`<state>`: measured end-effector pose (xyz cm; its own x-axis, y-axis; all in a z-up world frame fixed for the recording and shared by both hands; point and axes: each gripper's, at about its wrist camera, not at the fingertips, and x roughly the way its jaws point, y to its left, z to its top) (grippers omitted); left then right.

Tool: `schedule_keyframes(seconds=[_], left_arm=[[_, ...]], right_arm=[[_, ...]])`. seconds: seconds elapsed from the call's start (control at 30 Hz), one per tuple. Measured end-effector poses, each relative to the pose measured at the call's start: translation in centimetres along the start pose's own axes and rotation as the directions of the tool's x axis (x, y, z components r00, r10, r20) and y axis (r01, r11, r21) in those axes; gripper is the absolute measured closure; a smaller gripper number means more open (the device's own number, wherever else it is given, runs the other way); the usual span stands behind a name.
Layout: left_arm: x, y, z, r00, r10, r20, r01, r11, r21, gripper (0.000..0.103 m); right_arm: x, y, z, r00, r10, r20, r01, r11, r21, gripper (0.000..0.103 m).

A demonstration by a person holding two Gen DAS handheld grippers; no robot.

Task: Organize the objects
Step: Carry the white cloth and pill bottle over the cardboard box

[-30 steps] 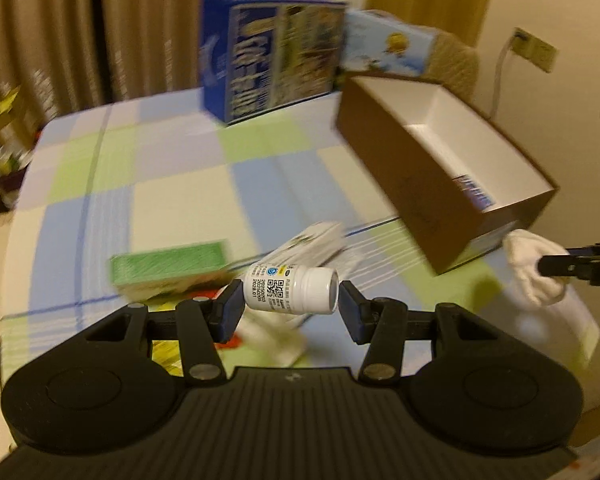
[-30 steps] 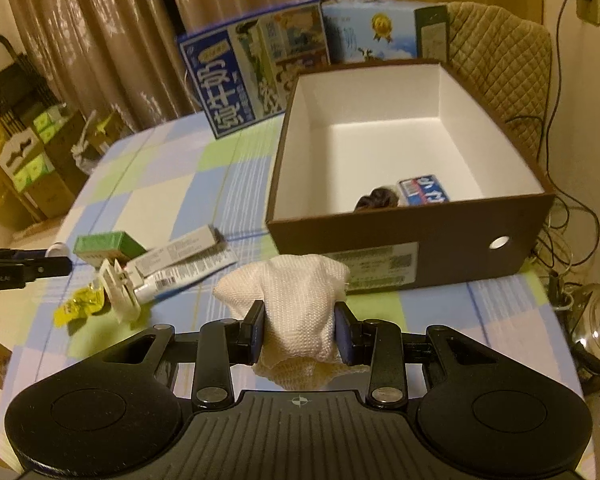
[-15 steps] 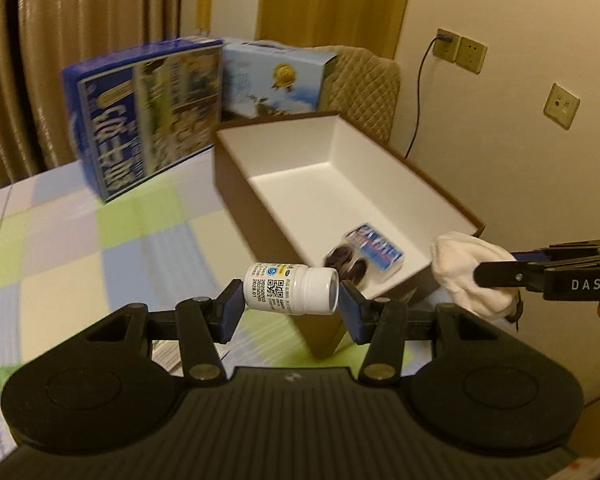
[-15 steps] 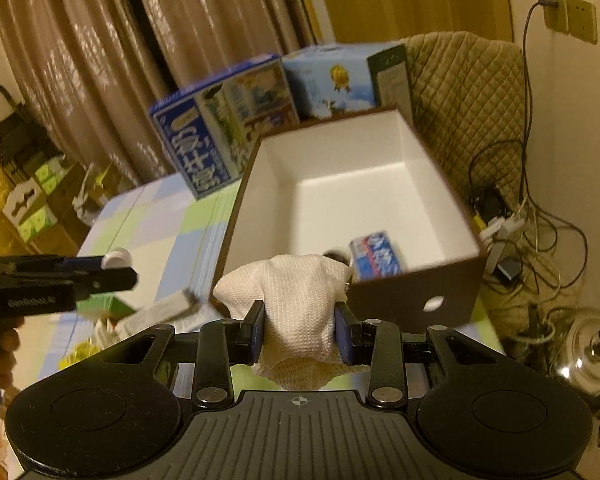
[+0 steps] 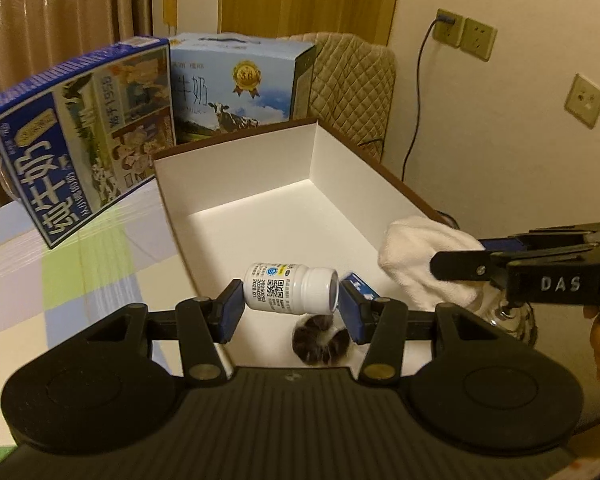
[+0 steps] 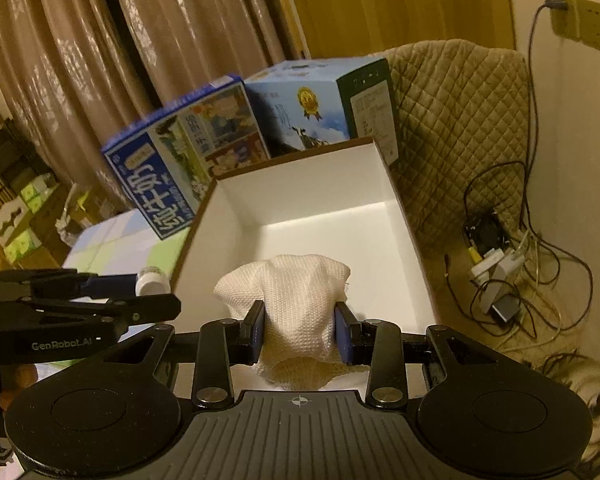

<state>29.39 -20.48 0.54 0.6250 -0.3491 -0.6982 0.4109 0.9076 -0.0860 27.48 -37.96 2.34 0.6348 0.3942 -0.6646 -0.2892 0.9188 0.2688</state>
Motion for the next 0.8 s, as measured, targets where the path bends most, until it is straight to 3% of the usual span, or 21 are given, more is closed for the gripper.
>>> schedule_keyframes(seconds=[0.33, 0.8], left_arm=[[6.5, 0.3, 2.1, 0.997, 0.042, -0.072, -0.041, 0.999, 0.012, 0.057], [10.7, 1.1, 3.9, 0.992, 0.052, -0.112, -0.049, 0.998, 0.033, 0.057]], right_arm=[[7.1, -2.7, 2.7, 0.998, -0.014, -0.064, 0.01, 0.997, -0.071, 0.07], [11.5, -3.4, 5.8, 0.999, 0.008, -0.032, -0.012, 0.989, -0.145, 0.065]])
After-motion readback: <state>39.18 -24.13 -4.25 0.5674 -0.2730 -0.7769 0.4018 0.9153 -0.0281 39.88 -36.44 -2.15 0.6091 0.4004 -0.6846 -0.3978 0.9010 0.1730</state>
